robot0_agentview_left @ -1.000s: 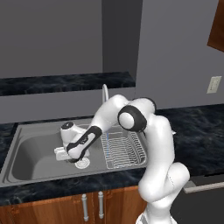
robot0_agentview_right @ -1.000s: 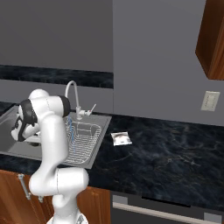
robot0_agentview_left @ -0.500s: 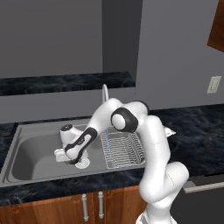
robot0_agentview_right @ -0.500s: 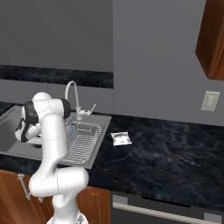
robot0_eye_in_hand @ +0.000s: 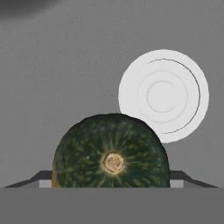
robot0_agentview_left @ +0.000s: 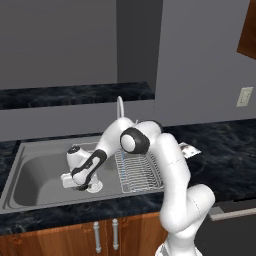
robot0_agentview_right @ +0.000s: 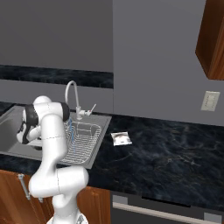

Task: Turn on the sink faucet. Then move the squash from the counter to the sink. Turn off the sink. Move the vegetable from the sink to the pot next to the stove. Finally move the pot to the front left burner.

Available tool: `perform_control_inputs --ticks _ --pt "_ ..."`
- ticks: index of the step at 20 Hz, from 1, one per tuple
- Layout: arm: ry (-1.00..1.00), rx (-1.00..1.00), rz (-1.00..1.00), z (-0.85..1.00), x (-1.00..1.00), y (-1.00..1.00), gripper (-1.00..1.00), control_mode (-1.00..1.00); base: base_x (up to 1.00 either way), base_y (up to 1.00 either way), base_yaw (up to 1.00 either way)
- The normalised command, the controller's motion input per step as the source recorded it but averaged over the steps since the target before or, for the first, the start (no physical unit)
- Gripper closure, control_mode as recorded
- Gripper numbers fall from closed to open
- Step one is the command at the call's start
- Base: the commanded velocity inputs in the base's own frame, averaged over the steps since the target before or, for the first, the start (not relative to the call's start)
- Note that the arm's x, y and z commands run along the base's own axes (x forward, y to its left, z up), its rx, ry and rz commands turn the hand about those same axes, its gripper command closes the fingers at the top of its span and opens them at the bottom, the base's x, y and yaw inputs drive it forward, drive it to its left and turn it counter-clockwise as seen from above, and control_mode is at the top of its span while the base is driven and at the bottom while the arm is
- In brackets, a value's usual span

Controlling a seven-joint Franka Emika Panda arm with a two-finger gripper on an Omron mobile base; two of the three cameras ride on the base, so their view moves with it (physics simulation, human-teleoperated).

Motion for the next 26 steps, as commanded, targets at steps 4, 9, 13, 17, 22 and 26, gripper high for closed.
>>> perform_control_inputs --ticks 4,9,13,17,22,26 --pt "0.06 -0.02 -0.01 -0.24 0.20 0.11 1.00 -1.00 0.00 0.00 0.00" --pt "0.06 -0.02 -0.01 -0.22 0.22 0.13 1.00 -1.00 0.00 0.00 0.00" --pt "0.06 -0.01 0.00 -0.22 0.23 0.13 1.00 -1.00 0.00 0.00 0.00" --pt "0.06 0.00 0.00 -0.18 0.18 0.12 1.00 -1.00 0.00 0.00 0.00" --pt "0.05 0.00 0.00 -0.17 0.13 0.11 -1.00 -1.00 0.00 0.00 0.00" --pt "0.00 0.00 0.00 -0.17 0.03 0.02 -1.00 -1.00 0.00 0.00 0.00"
